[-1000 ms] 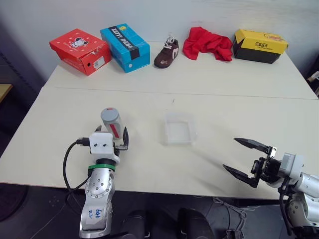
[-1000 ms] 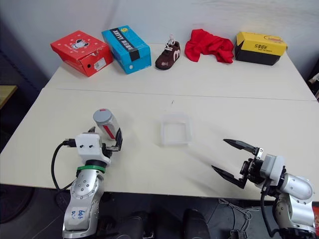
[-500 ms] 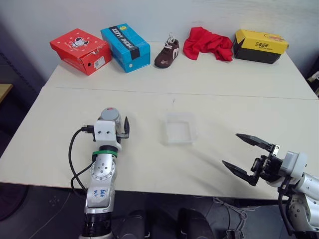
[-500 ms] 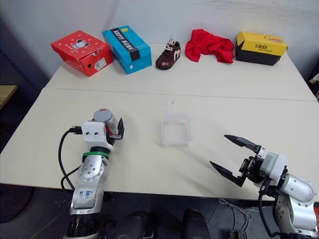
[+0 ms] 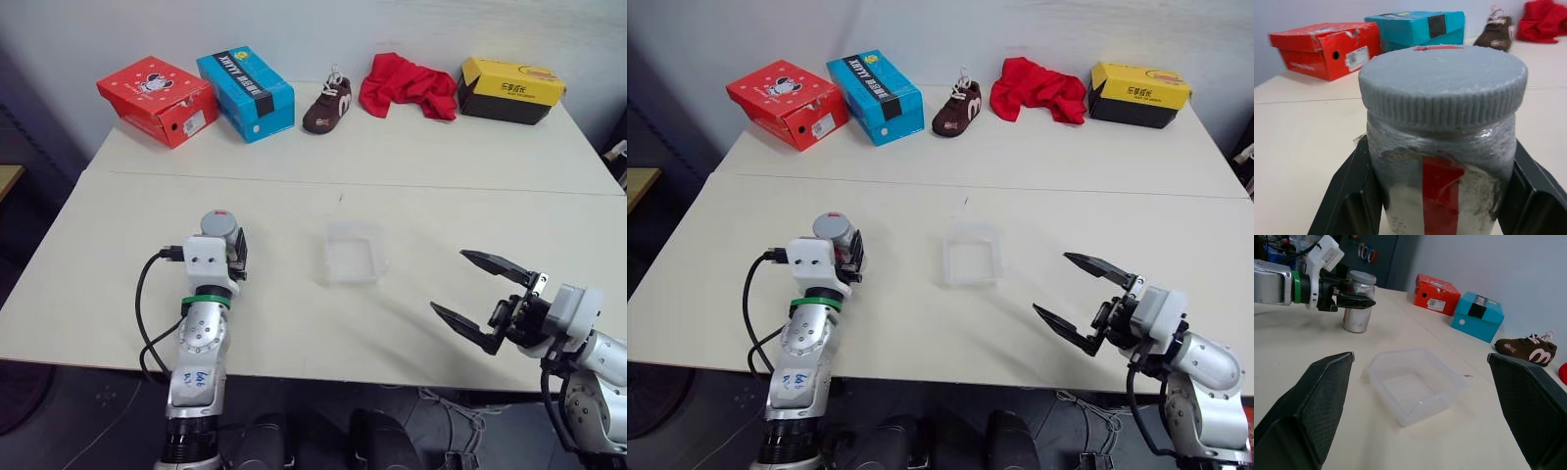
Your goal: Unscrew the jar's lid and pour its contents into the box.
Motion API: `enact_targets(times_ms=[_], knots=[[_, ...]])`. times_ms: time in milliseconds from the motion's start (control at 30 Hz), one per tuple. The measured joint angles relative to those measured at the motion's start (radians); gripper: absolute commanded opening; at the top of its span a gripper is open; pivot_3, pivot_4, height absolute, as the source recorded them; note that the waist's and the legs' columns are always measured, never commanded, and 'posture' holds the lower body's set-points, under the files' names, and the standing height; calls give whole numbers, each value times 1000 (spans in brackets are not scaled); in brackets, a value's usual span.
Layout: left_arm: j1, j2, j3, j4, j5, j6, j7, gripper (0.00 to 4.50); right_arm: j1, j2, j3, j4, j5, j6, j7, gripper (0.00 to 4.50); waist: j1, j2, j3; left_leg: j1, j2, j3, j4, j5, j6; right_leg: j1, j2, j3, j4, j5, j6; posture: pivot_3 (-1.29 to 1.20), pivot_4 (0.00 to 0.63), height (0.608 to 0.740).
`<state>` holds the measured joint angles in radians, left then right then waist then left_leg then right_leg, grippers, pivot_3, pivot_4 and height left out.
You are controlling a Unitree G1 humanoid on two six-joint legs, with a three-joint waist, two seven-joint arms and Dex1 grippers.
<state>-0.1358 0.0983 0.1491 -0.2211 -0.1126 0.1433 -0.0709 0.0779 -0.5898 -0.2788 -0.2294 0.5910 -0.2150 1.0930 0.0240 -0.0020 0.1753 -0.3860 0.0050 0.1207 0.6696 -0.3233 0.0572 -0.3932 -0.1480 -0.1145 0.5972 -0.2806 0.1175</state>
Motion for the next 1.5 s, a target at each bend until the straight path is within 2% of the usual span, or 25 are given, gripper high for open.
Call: enact_targets(times_ms=[133,200,267,367,500,700,967,1133,1500], knots=[[-53,269,113,10,-243,23,-347,2371,-37,-68,1,-77,29,162,-71,4500,-10,0,0,0,1,-1,2,1,-2,-1,0,-1,5,-2,-4,0,150,740],[-119,407,118,39,-343,83,-530,2371,-97,-103,9,-139,63,288,-144,4500,-10,2,1,-1,2,-2,6,-1,-6,-1,0,-1,7,-3,-5,0,150,740],[-165,477,102,43,-408,135,-665,2371,-159,-127,26,-203,112,400,-205,4500,-7,2,1,-1,2,-4,8,-3,-8,0,-1,-2,7,-3,-5,0,150,740],[-249,546,16,49,-472,223,-840,2371,-317,-135,117,-285,242,585,-270,4500,-8,2,1,-2,2,-4,8,-3,-8,-1,0,-2,8,-3,-5,0,150,740],[-342,536,-81,51,-475,249,-934,2371,-503,-113,214,-331,357,777,-378,4500,-9,2,1,-3,2,-5,9,0,-3,-1,1,-3,8,-3,-6,0,150,740],[-405,454,-176,66,-431,220,-951,2371,-653,-63,301,-312,371,922,-468,4500,-12,2,1,-6,1,-4,9,0,-1,-1,3,-6,10,-3,-5,0,150,740],[-405,390,-207,66,-410,203,-941,2371,-671,-16,374,-275,251,929,-460,4500,-17,2,1,-7,1,-3,11,0,1,-1,9,-14,10,-3,-5,0,150,740],[-402,388,-207,34,-410,203,-934,2371,-671,27,392,-274,204,917,-449,4500,-25,2,1,-6,2,-4,11,0,0,-1,9,-13,11,-3,-4,0,150,740],[-374,388,-224,17,-394,203,-934,2371,-696,90,389,-274,221,958,-450,4500,-25,2,1,-6,2,-4,11,0,0,-1,9,-13,11,-3,-4,0,150,740]])
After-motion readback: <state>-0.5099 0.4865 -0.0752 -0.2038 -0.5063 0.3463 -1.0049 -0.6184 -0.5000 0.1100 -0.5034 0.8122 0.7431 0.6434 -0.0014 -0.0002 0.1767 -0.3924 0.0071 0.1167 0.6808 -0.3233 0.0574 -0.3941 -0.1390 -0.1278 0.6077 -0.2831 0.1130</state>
